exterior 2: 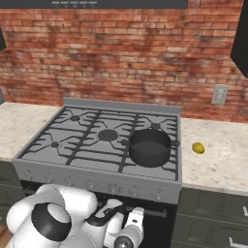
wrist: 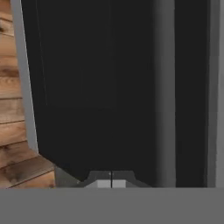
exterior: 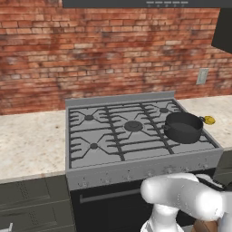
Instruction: Turn on the burner for the pot on the stove. Wait thirty seconds for the pot to heat up. Then add the lemon to the pot.
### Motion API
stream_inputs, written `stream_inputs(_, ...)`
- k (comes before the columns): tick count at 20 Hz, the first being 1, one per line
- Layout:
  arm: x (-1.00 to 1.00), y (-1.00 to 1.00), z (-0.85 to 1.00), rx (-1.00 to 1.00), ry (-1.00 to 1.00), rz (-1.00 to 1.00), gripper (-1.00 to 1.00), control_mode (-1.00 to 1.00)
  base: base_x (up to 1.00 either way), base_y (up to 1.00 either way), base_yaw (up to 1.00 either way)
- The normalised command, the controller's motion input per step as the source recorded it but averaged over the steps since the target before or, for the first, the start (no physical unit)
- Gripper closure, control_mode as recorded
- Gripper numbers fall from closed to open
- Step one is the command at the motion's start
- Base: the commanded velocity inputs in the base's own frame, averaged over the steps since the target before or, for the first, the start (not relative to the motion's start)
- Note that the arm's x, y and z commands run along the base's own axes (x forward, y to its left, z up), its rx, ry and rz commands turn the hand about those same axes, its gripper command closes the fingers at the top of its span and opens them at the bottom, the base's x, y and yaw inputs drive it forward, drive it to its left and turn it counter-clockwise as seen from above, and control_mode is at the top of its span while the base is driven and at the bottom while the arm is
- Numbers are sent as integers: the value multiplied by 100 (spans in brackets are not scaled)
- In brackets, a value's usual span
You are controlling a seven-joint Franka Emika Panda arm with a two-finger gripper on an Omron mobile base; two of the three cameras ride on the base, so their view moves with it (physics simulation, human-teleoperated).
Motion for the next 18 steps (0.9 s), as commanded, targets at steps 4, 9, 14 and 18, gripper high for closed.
stream_inputs(4, -32, -36, 100, 7, -1, -10, 100, -100, 0, 0, 0)
stream_inputs(9, -30, -36, 100, 5, 0, -14, 100, -100, 0, 0, 0)
stream_inputs(14, 0, 0, 100, 0, 0, -18, -100, -100, 0, 0, 0)
stream_inputs(18, 0, 0, 100, 0, 0, -12, -100, -100, 0, 0, 0)
